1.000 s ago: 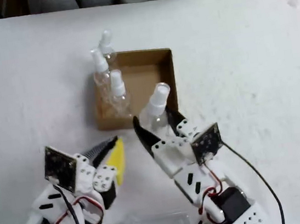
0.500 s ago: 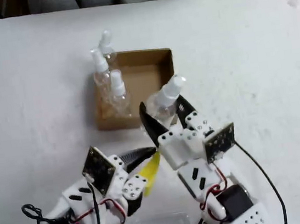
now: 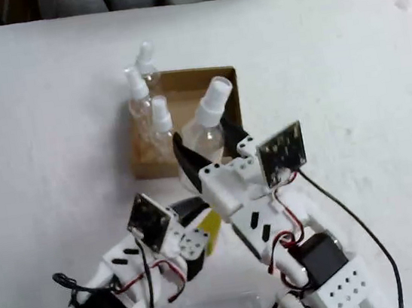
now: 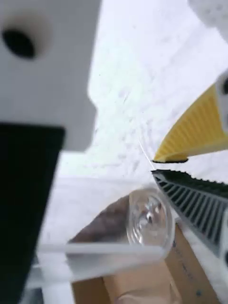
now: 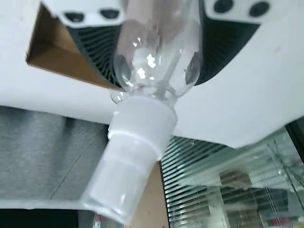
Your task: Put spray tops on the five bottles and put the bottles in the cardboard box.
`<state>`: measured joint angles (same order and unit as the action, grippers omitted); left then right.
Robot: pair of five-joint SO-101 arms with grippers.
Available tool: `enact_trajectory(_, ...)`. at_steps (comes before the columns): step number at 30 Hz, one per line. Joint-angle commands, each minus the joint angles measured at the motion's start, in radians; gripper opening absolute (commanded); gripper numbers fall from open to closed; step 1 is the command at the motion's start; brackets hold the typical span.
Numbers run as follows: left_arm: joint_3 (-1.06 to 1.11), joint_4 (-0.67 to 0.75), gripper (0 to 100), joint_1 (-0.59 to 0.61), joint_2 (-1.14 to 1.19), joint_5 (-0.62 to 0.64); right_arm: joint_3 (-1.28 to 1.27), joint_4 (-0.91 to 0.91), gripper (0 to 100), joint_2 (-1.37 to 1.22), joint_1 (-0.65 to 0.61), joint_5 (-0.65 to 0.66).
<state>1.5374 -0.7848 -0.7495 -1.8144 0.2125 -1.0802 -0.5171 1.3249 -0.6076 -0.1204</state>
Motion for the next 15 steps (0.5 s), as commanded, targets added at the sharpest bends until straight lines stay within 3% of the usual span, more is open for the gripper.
enact_trajectory(1, 0.040, 0.153, 2, 0.108, -0.018, 0.005, 0.089, -0.085, 1.5, -0.015, -0.024, -0.009)
enact_trajectory(10, 0.106, 0.261, 2, 0.153, -0.018, 0.005, 0.086, -0.179, 1.5, 0.050, -0.021, -0.003)
enact_trajectory(15, 0.103, 0.255, 2, 0.131, -0.018, 0.006, 0.068, -0.042, 1.5, 0.038, 0.004, -0.003)
